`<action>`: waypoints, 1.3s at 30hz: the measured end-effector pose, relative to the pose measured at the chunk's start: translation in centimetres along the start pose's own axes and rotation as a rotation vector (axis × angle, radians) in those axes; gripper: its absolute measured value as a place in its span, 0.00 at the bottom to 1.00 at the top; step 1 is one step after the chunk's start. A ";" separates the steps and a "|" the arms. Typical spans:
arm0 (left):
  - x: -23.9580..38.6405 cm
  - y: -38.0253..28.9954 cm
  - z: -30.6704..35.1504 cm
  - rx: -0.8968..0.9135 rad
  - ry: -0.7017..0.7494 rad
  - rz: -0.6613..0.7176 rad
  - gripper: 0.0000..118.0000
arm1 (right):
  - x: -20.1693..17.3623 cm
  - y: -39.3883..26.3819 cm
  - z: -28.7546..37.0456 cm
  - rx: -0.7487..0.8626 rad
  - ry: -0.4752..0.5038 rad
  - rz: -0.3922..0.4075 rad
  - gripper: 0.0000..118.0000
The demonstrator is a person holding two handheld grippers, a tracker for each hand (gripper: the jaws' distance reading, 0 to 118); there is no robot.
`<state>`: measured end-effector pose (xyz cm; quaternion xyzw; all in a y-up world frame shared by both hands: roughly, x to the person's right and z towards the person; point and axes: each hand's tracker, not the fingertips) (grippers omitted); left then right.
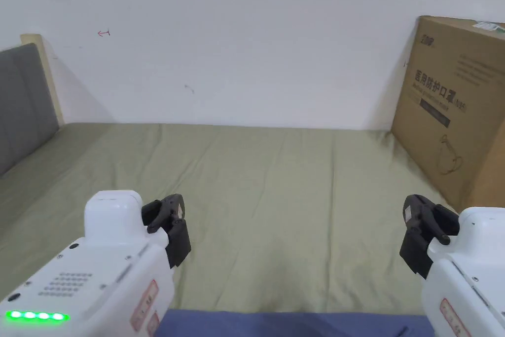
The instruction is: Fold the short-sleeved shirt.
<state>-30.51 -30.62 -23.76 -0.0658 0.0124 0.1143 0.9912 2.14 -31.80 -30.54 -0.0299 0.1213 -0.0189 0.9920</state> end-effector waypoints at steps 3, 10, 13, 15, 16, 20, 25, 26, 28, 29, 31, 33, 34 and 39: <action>-6.4 3.3 -1.6 -0.224 -0.133 0.259 0.00 | 1.2 0.0 0.3 -0.031 -0.001 0.000 0.02; -22.8 -3.7 -7.6 -0.727 -0.186 0.540 0.31 | 2.1 -0.7 -0.1 -0.102 0.014 -0.072 0.02; -27.4 -8.9 -9.4 -0.833 -0.184 0.729 1.00 | 1.6 -1.4 -0.9 -0.162 0.004 -0.084 0.02; -27.2 -9.7 -7.8 -0.786 -0.179 0.828 0.97 | 1.5 -1.9 -1.1 -0.179 0.005 -0.081 0.02; -28.0 -10.5 -8.1 -0.797 -0.169 0.854 0.97 | 1.3 -2.0 -1.2 -0.188 0.003 -0.074 0.02; -31.9 -15.2 -11.3 -0.792 -0.217 0.958 1.00 | 0.9 -2.5 -2.2 -0.246 0.013 -0.011 0.02; -24.7 -16.1 -12.0 -0.746 -0.464 1.107 1.00 | -0.1 -2.5 -2.8 -0.293 0.040 0.006 0.02; -25.6 -16.3 -12.2 -0.751 -0.479 1.095 1.00 | -0.2 -2.5 -2.9 -0.300 0.047 -0.001 0.02; -25.4 -15.5 -11.6 -0.736 -0.427 1.030 0.91 | -0.2 -2.6 -3.0 -0.312 0.060 -0.014 0.02; -25.7 -15.4 -11.2 -0.719 -0.384 1.000 0.61 | -0.2 -2.6 -3.1 -0.317 0.064 -0.017 0.02; -26.0 -17.0 -11.4 -0.876 -0.073 0.874 0.08 | -0.3 -2.7 -3.1 -0.320 0.066 -0.018 0.02; -26.5 -14.4 -10.2 -0.744 -0.232 0.992 0.08 | -0.3 -2.8 -3.1 -0.324 0.070 -0.020 0.02; -26.7 -17.0 -13.7 -0.795 -0.168 0.828 0.08 | -0.2 -3.0 -3.2 -0.329 0.073 -0.018 0.02; -25.8 -11.6 -10.2 -0.743 -0.004 0.478 0.08 | 0.1 -3.0 -2.7 -0.341 0.081 -0.046 0.02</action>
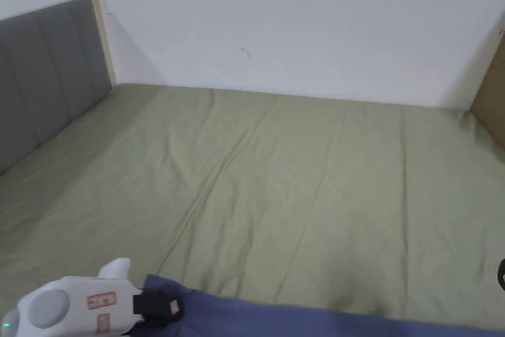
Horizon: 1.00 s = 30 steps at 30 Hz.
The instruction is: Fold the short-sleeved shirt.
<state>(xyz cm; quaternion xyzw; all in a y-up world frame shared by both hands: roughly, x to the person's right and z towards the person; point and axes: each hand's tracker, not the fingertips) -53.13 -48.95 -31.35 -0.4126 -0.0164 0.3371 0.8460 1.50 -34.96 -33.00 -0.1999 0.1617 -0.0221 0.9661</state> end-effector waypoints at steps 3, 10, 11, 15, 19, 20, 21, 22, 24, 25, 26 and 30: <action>2.4 -1.3 2.7 0.061 0.419 -0.152 0.08 | 0.3 -0.2 0.5 -0.009 0.005 -0.013 0.02; 12.6 -2.9 2.0 0.061 0.335 -0.282 0.09 | 0.7 -1.5 2.7 -0.028 0.002 0.057 0.02; 15.3 -3.1 1.5 0.035 0.256 -0.271 0.09 | 0.8 -1.6 2.9 -0.030 0.002 0.058 0.02; 22.0 -4.9 -3.0 -0.070 -0.002 -0.168 0.10 | 1.5 -2.0 3.6 -0.043 0.009 0.002 0.02; 23.8 -5.5 -5.4 -0.043 -0.051 -0.182 0.99 | 2.4 -2.2 4.2 -0.042 -0.006 -0.034 0.02; 23.8 -5.6 -5.0 -0.015 -0.041 -0.188 1.00 | 2.7 -2.3 4.2 -0.044 -0.009 -0.036 0.02; 23.6 -5.5 -4.6 0.020 -0.049 -0.186 0.97 | 2.9 -2.4 4.2 -0.046 -0.012 -0.038 0.02; 23.3 -5.5 -4.5 -0.001 -0.047 -0.178 0.97 | 3.2 -2.4 4.2 -0.048 -0.017 -0.039 0.02; 22.6 -5.2 -3.6 0.015 0.019 -0.220 0.97 | 3.6 -2.4 4.0 -0.050 -0.026 -0.043 0.02; 22.0 -5.3 -3.5 0.019 0.061 -0.234 0.97 | 3.8 -2.4 3.9 -0.050 -0.029 -0.048 0.02; 21.4 -5.4 -3.6 0.002 0.076 -0.246 0.92 | 4.0 -2.4 3.8 -0.048 -0.029 -0.055 0.02; 20.1 -6.6 -5.2 -0.026 0.098 -0.278 0.00 | 4.3 -2.4 3.2 -0.047 -0.026 -0.071 0.02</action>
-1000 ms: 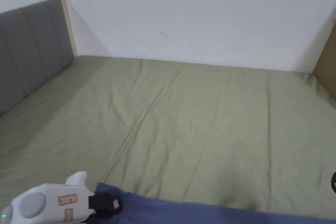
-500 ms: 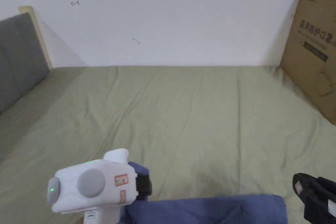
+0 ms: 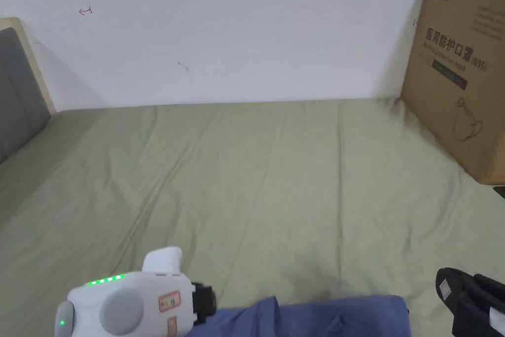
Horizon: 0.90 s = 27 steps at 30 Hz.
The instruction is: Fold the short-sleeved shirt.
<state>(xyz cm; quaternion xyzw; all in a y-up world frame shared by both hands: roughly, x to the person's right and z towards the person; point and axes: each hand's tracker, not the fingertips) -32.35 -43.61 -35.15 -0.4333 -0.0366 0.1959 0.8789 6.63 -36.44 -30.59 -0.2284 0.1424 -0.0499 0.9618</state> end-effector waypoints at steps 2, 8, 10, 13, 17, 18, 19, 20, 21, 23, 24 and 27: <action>0.6 -0.9 -2.0 -0.054 -0.023 -0.025 0.00 | -0.1 -0.1 -0.3 -0.007 0.001 -0.001 0.02; 4.5 -3.6 -9.0 -0.225 -0.025 -0.167 0.00 | -0.2 -0.6 -1.0 -0.043 0.005 0.007 0.02; 5.4 -4.3 -10.9 -0.299 -0.030 -0.167 0.00 | -0.2 -0.7 -1.1 -0.052 0.004 0.007 0.02; 6.9 -4.9 -10.2 -0.240 0.007 -0.273 0.00 | -0.4 -0.9 -1.2 -0.067 0.005 0.007 0.02; 6.1 -3.6 -7.1 -0.310 -0.391 -0.137 0.00 | -0.8 -1.1 -1.2 -0.077 0.018 0.013 0.02; 5.3 -3.3 -5.9 -0.293 -0.486 -0.074 0.00 | -0.9 -1.2 -1.2 -0.079 0.021 0.017 0.02; 4.4 -3.0 -4.5 -0.244 -0.532 -0.037 0.00 | -1.1 -1.1 -1.3 -0.079 0.024 0.021 0.02; 3.3 -2.6 -3.0 -0.195 -0.559 -0.004 0.00 | -1.2 -1.0 -1.3 -0.078 0.026 0.025 0.02; 2.2 -1.8 -2.0 -0.158 -0.567 0.025 0.00 | -1.4 -0.9 -1.3 -0.077 0.028 0.026 0.02; -2.2 -0.6 0.6 -0.076 -0.593 0.131 0.00 | -1.6 -0.8 -1.2 -0.073 0.033 0.027 0.02; -4.3 -0.2 1.3 -0.055 -0.613 0.182 0.06 | -1.8 -0.7 -1.2 -0.073 0.035 0.028 0.02; -10.1 0.5 3.4 -0.032 -0.604 0.309 0.81 | -2.3 -0.6 -1.5 -0.081 0.040 0.040 0.02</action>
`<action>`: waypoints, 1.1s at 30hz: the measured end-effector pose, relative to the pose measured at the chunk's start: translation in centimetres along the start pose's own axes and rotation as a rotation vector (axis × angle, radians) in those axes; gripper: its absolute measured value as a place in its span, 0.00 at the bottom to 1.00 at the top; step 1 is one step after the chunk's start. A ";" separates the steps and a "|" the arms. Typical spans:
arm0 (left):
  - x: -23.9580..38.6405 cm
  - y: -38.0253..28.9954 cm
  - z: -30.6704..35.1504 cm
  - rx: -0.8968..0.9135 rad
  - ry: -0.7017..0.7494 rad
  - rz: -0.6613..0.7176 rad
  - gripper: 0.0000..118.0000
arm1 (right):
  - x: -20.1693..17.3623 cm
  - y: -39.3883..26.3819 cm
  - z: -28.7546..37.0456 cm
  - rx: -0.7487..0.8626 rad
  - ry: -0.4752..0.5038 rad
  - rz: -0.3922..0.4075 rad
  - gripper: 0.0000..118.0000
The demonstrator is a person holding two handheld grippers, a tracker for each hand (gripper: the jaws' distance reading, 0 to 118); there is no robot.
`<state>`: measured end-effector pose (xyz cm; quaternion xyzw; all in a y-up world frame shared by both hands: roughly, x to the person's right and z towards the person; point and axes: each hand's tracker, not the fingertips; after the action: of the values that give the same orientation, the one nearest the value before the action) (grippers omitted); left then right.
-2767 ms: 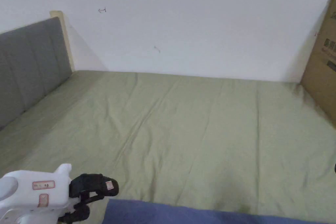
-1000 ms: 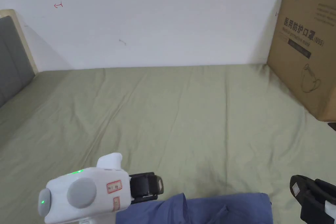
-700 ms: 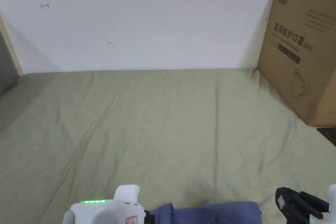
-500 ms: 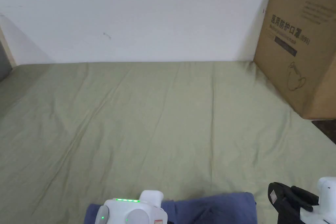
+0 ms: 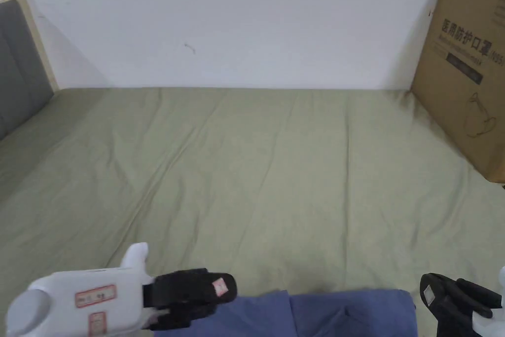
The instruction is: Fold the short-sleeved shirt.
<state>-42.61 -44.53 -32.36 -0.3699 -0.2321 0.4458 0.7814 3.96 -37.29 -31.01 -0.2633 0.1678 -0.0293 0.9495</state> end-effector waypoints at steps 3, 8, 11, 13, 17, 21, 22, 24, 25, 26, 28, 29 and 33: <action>-3.6 0.9 3.1 0.116 0.039 0.058 1.00 | -0.7 0.1 -0.4 -0.008 0.004 0.017 0.02; -9.6 0.9 1.0 0.028 0.002 0.262 1.00 | -1.8 0.2 -1.4 -0.040 0.022 0.025 0.02; -14.0 -0.1 -1.8 -0.110 -0.020 0.338 1.00 | -2.2 0.1 -1.8 -0.062 0.021 0.037 0.02; -13.6 -0.3 -2.5 -0.041 -0.176 0.298 1.00 | -2.5 0.2 -2.0 -0.078 0.023 0.049 0.02; -13.6 -0.4 -5.6 -0.094 -0.222 0.344 0.99 | -3.0 0.5 -2.4 -0.092 0.026 0.062 0.02; -15.0 -0.7 -4.7 -0.143 0.060 0.273 0.09 | -3.0 0.6 -2.5 -0.095 0.048 0.020 0.02; -13.2 -0.1 -5.5 -0.098 -0.034 0.323 0.09 | -3.0 0.6 -2.6 -0.099 0.051 0.009 0.02; -11.1 0.8 -4.8 -0.125 0.115 0.197 0.09 | -2.8 0.5 -2.4 -0.101 0.052 0.000 0.02; -9.4 1.2 -4.4 -0.139 0.156 0.112 0.09 | -2.7 0.6 -2.4 -0.100 0.053 -0.002 0.02; -8.5 0.2 -3.3 -0.132 0.201 0.065 0.09 | -2.6 0.6 -2.3 -0.098 0.054 -0.005 0.02; -5.6 1.0 -1.0 -0.082 0.295 0.024 0.09 | -2.3 0.6 -1.9 -0.087 0.059 -0.013 0.02; -4.0 1.4 0.4 -0.059 0.403 0.008 0.09 | -2.2 0.6 -1.8 -0.083 0.063 -0.019 0.02; -0.1 1.5 2.8 -0.002 0.828 -0.206 0.09 | -1.7 0.2 -1.3 -0.074 0.072 -0.025 0.02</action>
<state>-45.36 -43.12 -31.81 -0.4936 0.0649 0.1792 0.8486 1.88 -37.51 -31.67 -0.2992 0.1993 -0.0445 0.9321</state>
